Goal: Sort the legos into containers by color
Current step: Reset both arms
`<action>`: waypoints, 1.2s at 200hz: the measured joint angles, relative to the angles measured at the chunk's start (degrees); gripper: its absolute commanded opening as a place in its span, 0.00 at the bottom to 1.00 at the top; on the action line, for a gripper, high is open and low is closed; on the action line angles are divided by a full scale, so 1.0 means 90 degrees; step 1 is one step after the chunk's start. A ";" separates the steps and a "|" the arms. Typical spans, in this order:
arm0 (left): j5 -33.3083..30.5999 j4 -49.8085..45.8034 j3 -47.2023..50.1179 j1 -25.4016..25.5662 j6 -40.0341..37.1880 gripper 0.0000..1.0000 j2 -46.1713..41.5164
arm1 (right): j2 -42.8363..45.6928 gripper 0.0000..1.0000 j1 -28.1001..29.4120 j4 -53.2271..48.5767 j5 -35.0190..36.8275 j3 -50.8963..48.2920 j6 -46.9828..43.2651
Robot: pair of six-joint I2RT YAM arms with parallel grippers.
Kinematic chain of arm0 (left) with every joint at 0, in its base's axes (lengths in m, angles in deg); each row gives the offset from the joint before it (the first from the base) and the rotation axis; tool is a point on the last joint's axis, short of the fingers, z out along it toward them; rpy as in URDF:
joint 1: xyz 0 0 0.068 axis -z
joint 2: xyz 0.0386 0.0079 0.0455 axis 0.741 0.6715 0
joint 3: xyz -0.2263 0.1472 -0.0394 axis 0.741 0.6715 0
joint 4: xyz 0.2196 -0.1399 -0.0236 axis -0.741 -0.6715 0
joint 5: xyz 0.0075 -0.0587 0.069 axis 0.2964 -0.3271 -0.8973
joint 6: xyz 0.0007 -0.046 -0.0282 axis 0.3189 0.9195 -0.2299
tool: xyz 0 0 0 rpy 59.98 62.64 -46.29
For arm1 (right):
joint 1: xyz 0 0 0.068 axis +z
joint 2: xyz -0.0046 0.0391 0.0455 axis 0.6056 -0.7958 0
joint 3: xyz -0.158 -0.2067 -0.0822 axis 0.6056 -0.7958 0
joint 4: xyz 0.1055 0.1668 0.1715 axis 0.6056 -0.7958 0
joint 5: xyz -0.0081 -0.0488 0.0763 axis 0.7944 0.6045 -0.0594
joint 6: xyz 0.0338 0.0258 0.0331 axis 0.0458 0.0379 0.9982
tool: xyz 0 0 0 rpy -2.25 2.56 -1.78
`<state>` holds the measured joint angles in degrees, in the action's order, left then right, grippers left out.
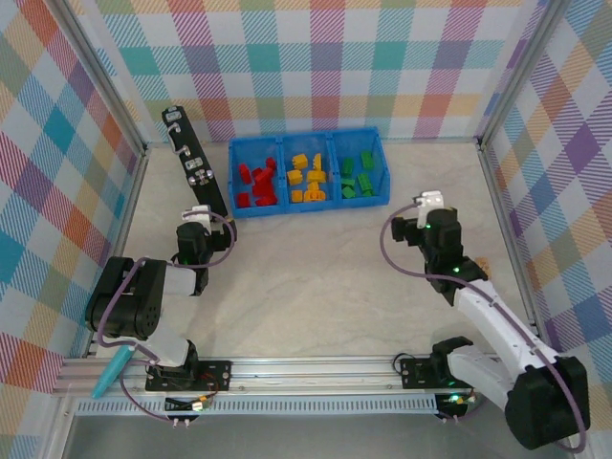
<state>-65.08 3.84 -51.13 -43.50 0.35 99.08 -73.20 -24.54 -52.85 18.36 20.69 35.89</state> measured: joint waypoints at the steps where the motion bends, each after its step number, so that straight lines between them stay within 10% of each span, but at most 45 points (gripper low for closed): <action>1: 0.0000 0.0000 0.0000 0.0000 0.0000 1.00 0.0000 | -0.0002 0.99 -0.0041 0.0027 -0.0032 -0.0024 0.0012; 41: 0.0000 0.0000 0.0000 0.0000 -0.0017 1.00 -0.0002 | -0.0634 0.99 -0.1258 0.1263 -0.1180 -0.0656 0.0250; 160: 0.0000 -0.0002 0.0000 0.0002 -0.0017 1.00 0.0000 | -0.3536 0.99 -0.1379 0.4112 -0.2635 -0.1003 0.0226; 240: 0.0000 -0.0073 0.0000 0.0002 -0.0017 1.00 0.0000 | -0.3636 0.99 -0.1379 0.4420 -0.2363 -0.0940 0.0296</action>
<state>-65.08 3.18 -51.13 -43.48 0.20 99.08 -105.92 -36.95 -13.07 -2.91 12.23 38.56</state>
